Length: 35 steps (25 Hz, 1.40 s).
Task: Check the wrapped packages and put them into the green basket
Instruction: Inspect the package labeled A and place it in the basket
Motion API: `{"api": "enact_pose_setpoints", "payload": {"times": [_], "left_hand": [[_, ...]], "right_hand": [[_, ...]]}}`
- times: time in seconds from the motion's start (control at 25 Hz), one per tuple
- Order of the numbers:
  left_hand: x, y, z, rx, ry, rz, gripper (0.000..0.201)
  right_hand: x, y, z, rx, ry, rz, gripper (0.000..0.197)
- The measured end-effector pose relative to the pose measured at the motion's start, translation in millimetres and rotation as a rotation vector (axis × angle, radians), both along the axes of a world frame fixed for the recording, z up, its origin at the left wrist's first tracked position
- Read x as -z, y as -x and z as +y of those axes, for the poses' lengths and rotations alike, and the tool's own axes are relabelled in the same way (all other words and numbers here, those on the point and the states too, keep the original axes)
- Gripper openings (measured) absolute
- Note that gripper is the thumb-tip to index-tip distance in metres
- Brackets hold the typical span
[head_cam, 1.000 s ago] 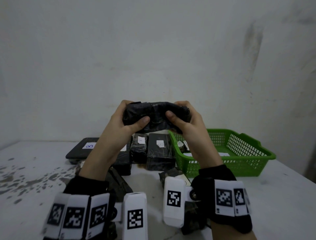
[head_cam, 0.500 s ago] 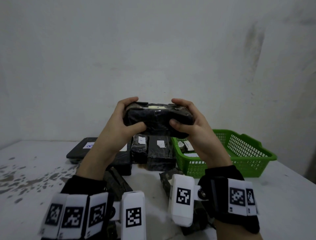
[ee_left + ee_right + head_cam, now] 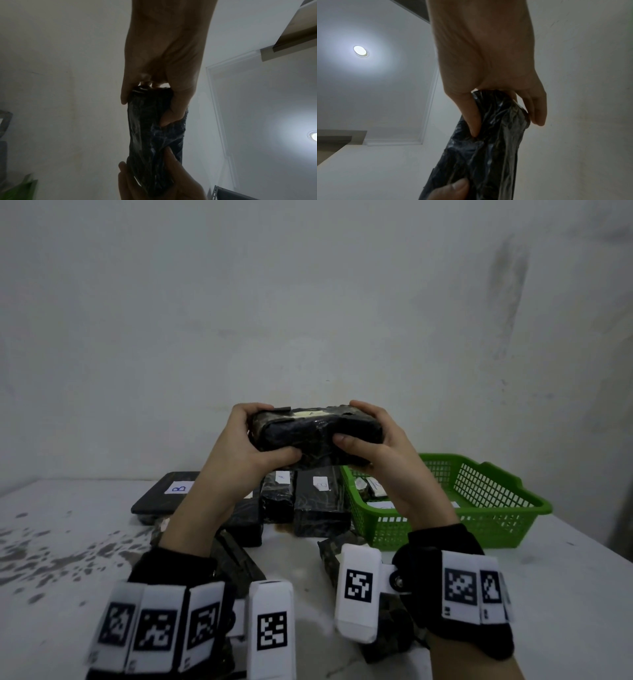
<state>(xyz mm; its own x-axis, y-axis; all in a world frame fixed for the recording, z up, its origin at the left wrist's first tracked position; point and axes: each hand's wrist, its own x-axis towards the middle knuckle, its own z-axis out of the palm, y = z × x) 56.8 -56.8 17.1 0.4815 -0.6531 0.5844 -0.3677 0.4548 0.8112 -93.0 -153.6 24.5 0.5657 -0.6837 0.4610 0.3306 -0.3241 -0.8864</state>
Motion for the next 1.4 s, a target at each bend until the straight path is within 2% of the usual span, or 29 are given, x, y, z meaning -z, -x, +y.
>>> {"api": "enact_pose_setpoints", "payload": {"times": [0.2,0.32,0.52,0.64,0.72,0.8,0.88,0.92,1.0,1.08,1.16,1.28,1.4], "left_hand": [[0,3,0,0.030,-0.091,0.026,0.049],[0,5,1,-0.003,-0.096,0.000,0.050],[-2,8,2,-0.081,-0.081,-0.005,0.045],[-1,10,0,-0.265,-0.058,-0.043,0.056],[-1,11,1,-0.329,-0.080,-0.080,0.068],[-3,12,3,-0.243,-0.137,-0.093,0.083],[-5,13,7,-0.067,-0.180,-0.088,0.092],[-6,14,8,0.004,-0.179,-0.089,0.086],[-7,16,10,0.084,-0.163,-0.115,0.064],[-5,15,7,0.046,-0.132,-0.172,0.047],[-3,15,4,0.001,-0.088,-0.170,0.040],[-3,14,5,0.032,-0.044,-0.165,0.031],[-5,16,7,0.005,0.014,-0.190,0.030]], "right_hand": [[-1,1,0,-0.005,-0.027,0.010,0.051],[0,2,0,0.027,-0.014,0.028,0.045],[1,-4,5,0.174,0.064,0.015,0.032],[2,-12,9,0.276,0.112,0.090,0.051],[2,-14,13,0.162,0.121,0.102,0.064],[3,-17,16,0.060,0.137,0.124,0.081],[6,-21,15,0.064,0.145,0.168,0.100],[6,-22,13,0.076,0.126,0.178,0.102],[6,-21,11,0.065,0.061,0.169,0.088],[4,-18,13,0.015,0.024,0.157,0.064],[2,-18,17,-0.035,0.022,0.154,0.050],[-2,-18,19,-0.093,0.017,0.160,0.053],[-4,-13,22,-0.105,0.024,0.139,0.055]]}}
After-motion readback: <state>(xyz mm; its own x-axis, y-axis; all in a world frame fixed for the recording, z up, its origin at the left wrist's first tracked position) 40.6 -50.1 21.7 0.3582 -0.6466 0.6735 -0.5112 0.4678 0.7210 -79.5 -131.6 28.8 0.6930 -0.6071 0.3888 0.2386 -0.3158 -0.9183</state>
